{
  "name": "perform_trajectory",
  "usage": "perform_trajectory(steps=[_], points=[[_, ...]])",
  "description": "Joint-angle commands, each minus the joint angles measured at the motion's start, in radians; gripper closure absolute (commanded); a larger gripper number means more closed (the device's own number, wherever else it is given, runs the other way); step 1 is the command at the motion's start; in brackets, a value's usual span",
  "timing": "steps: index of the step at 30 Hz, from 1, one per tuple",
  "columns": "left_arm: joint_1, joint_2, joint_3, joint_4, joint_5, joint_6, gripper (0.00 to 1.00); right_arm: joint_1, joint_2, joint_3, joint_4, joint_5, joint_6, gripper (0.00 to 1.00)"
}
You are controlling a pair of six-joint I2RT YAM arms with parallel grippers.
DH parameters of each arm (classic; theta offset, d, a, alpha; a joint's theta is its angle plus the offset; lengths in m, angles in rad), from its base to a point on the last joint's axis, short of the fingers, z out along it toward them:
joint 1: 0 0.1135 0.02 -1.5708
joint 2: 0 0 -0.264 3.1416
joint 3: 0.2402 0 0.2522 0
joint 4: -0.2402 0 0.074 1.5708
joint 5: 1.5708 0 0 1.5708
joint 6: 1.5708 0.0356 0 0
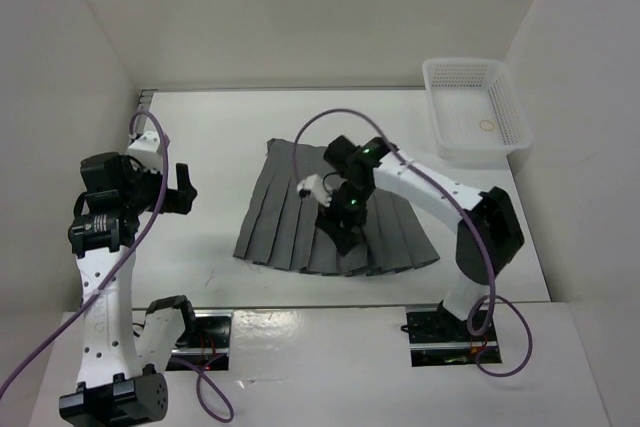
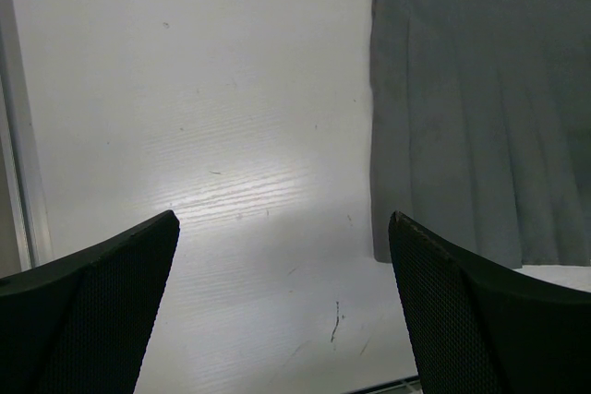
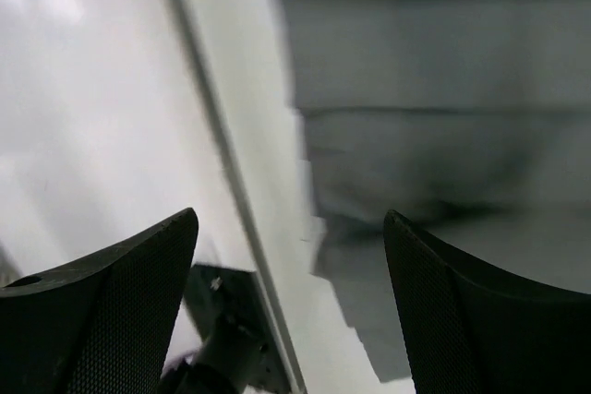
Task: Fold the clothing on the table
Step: Flatten the skirt out
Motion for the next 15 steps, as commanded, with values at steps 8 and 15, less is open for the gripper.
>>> perform_trajectory(steps=[8, 15], points=[[-0.166, 0.214, 0.023, 0.054, 0.013, 0.063, 0.00, -0.352, -0.111, -0.017, 0.310, 0.398, 0.339, 0.15], [-0.361, 0.573, 0.079, 0.207, -0.084, 0.108, 0.04, -0.610, -0.228, -0.109, 0.298, 0.297, 0.319, 0.15]])
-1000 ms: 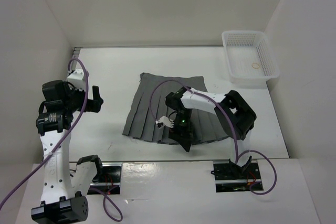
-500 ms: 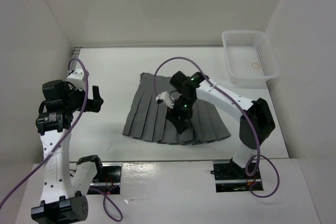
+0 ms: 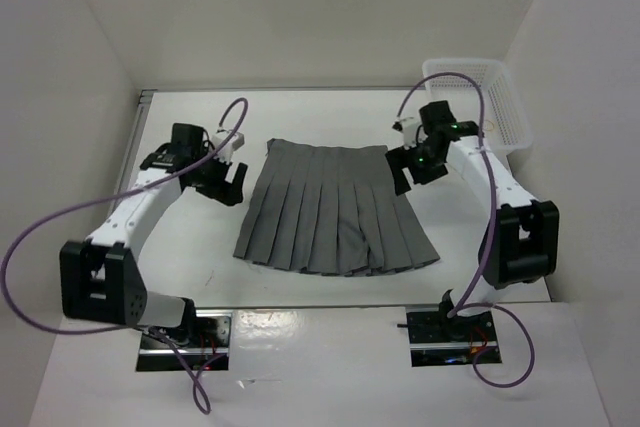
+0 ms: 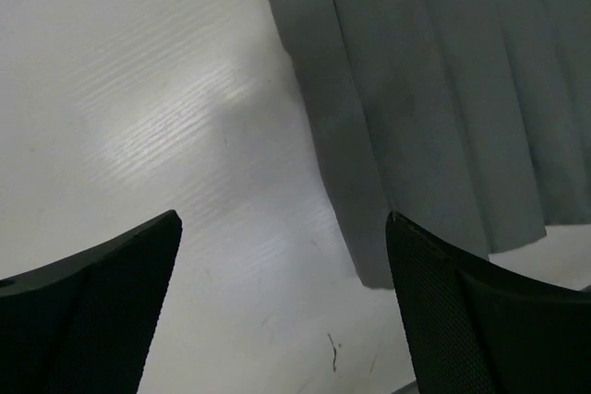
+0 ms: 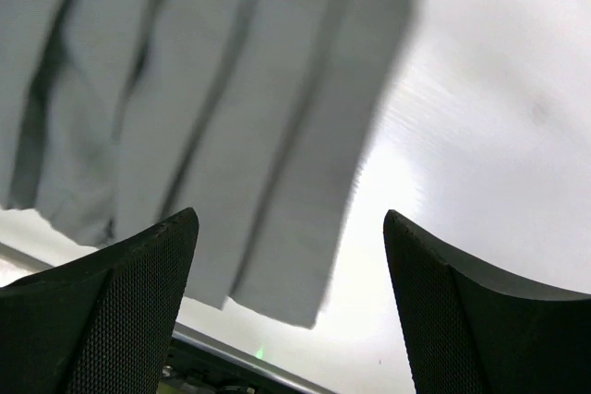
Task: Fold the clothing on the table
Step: Flatten the skirt out
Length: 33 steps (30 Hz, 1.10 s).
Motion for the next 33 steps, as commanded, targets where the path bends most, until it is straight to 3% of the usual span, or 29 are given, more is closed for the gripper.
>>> perform_trajectory(steps=[1, 4, 10, 24, 33], points=[[-0.048, 0.134, 0.075, 0.104, -0.023, 0.023, 0.06, -0.084, -0.123, -0.017, 0.007, -0.069, 0.005, 0.15], [-0.062, 0.289, 0.159, 0.118, -0.032, -0.015, 0.16, -0.122, -0.161, -0.040, -0.003, -0.094, -0.004, 0.15], [-0.096, 0.473, 0.317, 0.149, -0.042, -0.113, 0.21, -0.133, -0.193, -0.068, 0.020, -0.124, -0.017, 0.15], [-0.146, 0.685, 0.388, 0.192, 0.068, -0.132, 0.33, -0.188, -0.233, -0.126, 0.059, -0.205, -0.026, 0.15], [-0.146, 0.760, 0.419, 0.224, 0.045, -0.150, 0.36, -0.256, -0.272, -0.126, 0.040, -0.236, -0.035, 0.15]])
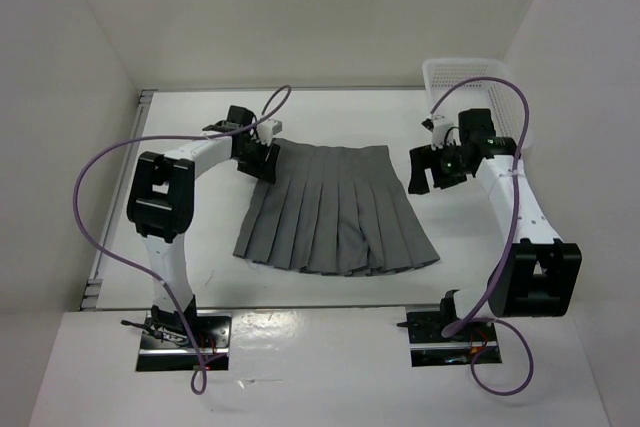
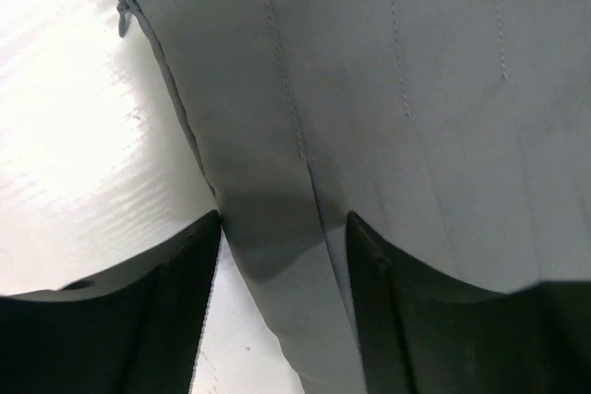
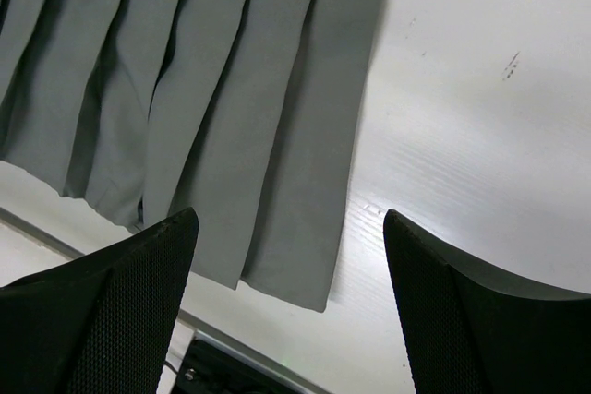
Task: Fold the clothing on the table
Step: Flatten the skirt out
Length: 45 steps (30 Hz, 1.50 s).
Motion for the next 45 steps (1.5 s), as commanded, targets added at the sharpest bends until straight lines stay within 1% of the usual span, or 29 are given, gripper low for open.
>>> perform_trajectory(steps=[1, 5, 6, 8, 9, 12, 13, 15, 21, 26, 31, 32, 33, 35, 36, 37, 40, 41, 43, 45], points=[[0.001, 0.039, 0.029, 0.028, 0.018, -0.017, 0.39, -0.023, -0.049, -0.004, 0.019, -0.033, -0.017, 0.15], [0.001, 0.073, 0.038, 0.008, 0.028, -0.027, 0.55, -0.032, -0.058, -0.004, 0.019, -0.033, -0.017, 0.15], [0.001, 0.073, 0.038, 0.008, 0.015, -0.027, 0.65, -0.041, -0.058, -0.004, 0.019, -0.033, -0.017, 0.15], [0.001, 0.073, 0.029, 0.008, 0.000, -0.036, 0.75, -0.041, -0.058, -0.013, 0.019, -0.042, -0.017, 0.15], [0.001, 0.073, 0.029, 0.008, 0.000, -0.036, 0.83, -0.041, -0.058, -0.013, 0.019, -0.043, -0.017, 0.15], [0.001, 0.062, 0.004, -0.001, -0.052, -0.065, 0.96, -0.041, -0.058, -0.013, 0.019, -0.043, -0.017, 0.15], [0.001, 0.050, 0.004, -0.001, -0.086, -0.074, 0.99, -0.041, -0.058, -0.013, 0.019, -0.043, -0.017, 0.15], [0.015, 0.027, -0.010, -0.001, -0.109, -0.097, 1.00, -0.041, -0.058, -0.013, 0.019, -0.043, -0.017, 0.15], [0.114, -0.032, -0.062, -0.001, -0.144, -0.131, 1.00, -0.041, -0.049, -0.004, 0.028, -0.052, -0.017, 0.15], [0.162, -0.067, -0.100, -0.010, -0.166, -0.131, 1.00, -0.041, -0.040, -0.004, 0.028, -0.052, -0.026, 0.15], [0.171, -0.058, -0.100, -0.010, -0.157, -0.131, 1.00, -0.041, -0.017, -0.004, 0.048, -0.062, -0.026, 0.15], [0.171, -0.058, -0.074, -0.010, -0.157, -0.131, 1.00, -0.041, -0.017, -0.004, 0.058, -0.062, -0.026, 0.15], [0.171, -0.047, -0.062, -0.022, -0.157, -0.131, 0.98, -0.041, -0.005, -0.004, 0.058, -0.053, -0.026, 0.15], [0.171, -0.047, -0.034, -0.038, -0.138, -0.131, 0.87, -0.041, 0.009, 0.009, 0.058, -0.053, -0.026, 0.15], [0.171, -0.047, -0.014, -0.051, -0.117, -0.131, 0.65, -0.041, 0.027, 0.036, 0.058, -0.053, -0.026, 0.15], [0.171, -0.062, -0.014, -0.052, -0.106, -0.122, 0.54, -0.041, 0.037, 0.049, 0.058, -0.065, -0.026, 0.15], [0.191, -0.125, 0.029, -0.079, -0.056, -0.097, 0.28, -0.031, 0.081, 0.111, 0.047, -0.075, -0.035, 0.15], [0.191, -0.143, 0.038, -0.096, -0.040, -0.097, 0.17, -0.005, 0.095, 0.143, 0.047, -0.075, -0.035, 0.15], [0.219, -0.197, 0.050, -0.108, -0.017, -0.073, 0.10, 0.023, 0.150, 0.180, 0.038, -0.075, -0.035, 0.15], [0.234, -0.222, 0.050, -0.108, -0.005, -0.056, 0.07, 0.077, 0.194, 0.239, 0.038, -0.075, -0.035, 0.15]])
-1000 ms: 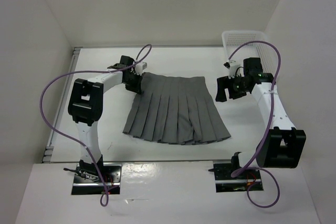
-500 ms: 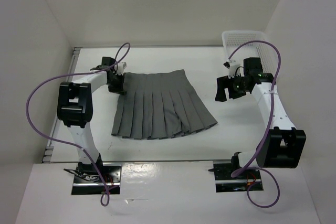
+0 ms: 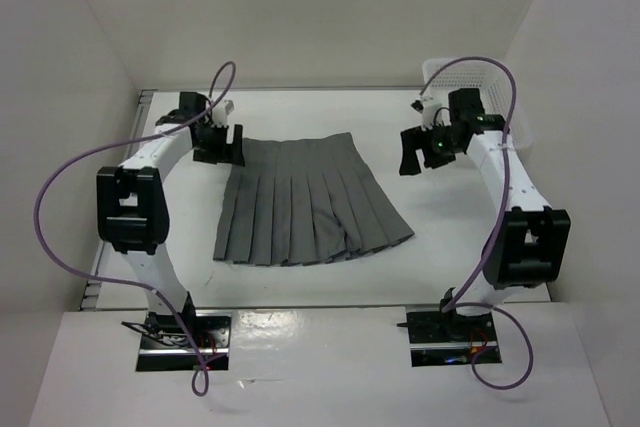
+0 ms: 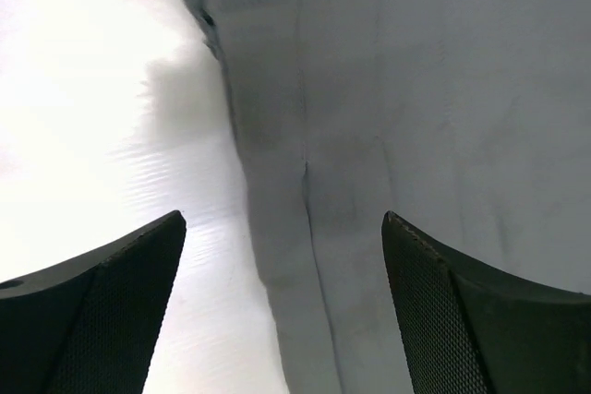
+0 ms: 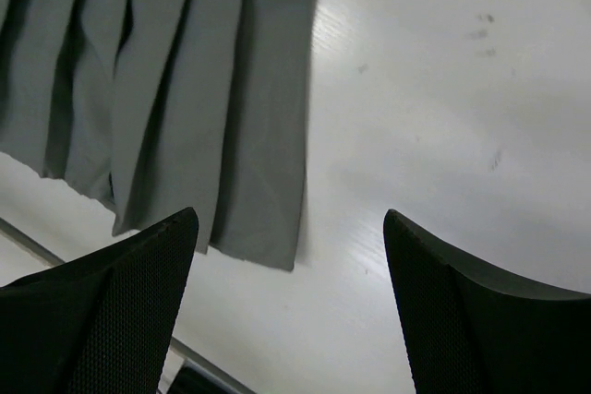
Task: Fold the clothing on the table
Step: Flatten the skirt out
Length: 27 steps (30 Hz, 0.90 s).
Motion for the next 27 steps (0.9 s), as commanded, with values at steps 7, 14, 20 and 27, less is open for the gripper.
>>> perform_trajectory(steps=[7, 14, 20, 27], points=[[0.107, -0.008, 0.094, -0.005, 0.166, 0.097, 0.11, 0.155, 0.276, 0.285, 0.094, 0.012, 0.034, 0.19], [0.117, 0.114, 0.180, -0.012, 0.279, 0.139, 0.15, 0.155, 0.491, 0.503, 0.103, -0.062, 0.054, 0.21], [0.117, 0.196, 0.277, -0.031, 0.289, 0.148, 0.17, 0.166, 0.641, 0.603, 0.060, -0.125, 0.054, 0.22], [0.108, 0.291, 0.412, -0.050, 0.280, 0.157, 0.19, 0.166, 0.722, 0.709, 0.016, -0.156, 0.035, 0.22]])
